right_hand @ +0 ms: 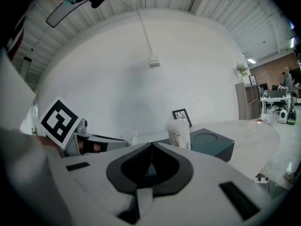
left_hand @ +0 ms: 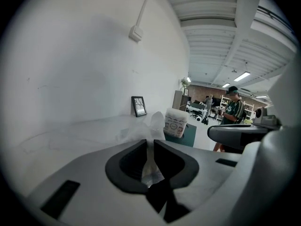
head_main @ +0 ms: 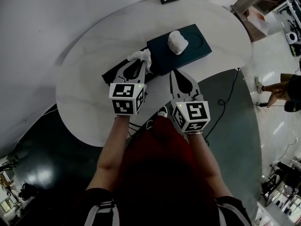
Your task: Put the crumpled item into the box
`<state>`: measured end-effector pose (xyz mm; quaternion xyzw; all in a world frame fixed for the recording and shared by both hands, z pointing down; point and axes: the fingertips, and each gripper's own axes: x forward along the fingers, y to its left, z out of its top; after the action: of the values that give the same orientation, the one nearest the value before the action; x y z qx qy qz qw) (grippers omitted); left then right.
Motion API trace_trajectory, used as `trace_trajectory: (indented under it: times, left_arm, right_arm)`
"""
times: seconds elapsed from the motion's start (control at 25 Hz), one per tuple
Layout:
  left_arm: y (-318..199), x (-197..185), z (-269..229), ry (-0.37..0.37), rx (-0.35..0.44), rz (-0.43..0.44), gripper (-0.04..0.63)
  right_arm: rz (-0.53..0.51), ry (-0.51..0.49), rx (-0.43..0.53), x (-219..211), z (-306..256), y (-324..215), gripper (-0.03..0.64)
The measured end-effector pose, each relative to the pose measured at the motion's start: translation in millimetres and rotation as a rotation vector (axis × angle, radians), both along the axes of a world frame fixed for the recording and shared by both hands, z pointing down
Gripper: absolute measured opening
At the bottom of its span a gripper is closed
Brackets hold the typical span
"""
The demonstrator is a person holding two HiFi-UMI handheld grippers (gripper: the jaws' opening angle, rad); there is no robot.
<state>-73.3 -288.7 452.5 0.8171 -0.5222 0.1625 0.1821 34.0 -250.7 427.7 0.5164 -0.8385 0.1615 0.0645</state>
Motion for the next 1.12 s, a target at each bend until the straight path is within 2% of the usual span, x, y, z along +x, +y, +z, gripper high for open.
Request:
trace_trajectory:
  times: [0.84,1.12]
  left_arm:
    - [-12.2,-1.6,56.1,-0.016,-0.175,0.005,0.065]
    - [-14.2,0.1,67.8,-0.062,-0.204,0.025,0.066]
  right_arm:
    - [-0.008,0.003,-0.051,-6.5,21.1,-20.5,0.015]
    - [-0.009,0.007,-0.065,-9.1,27.6,-24.2,0.015]
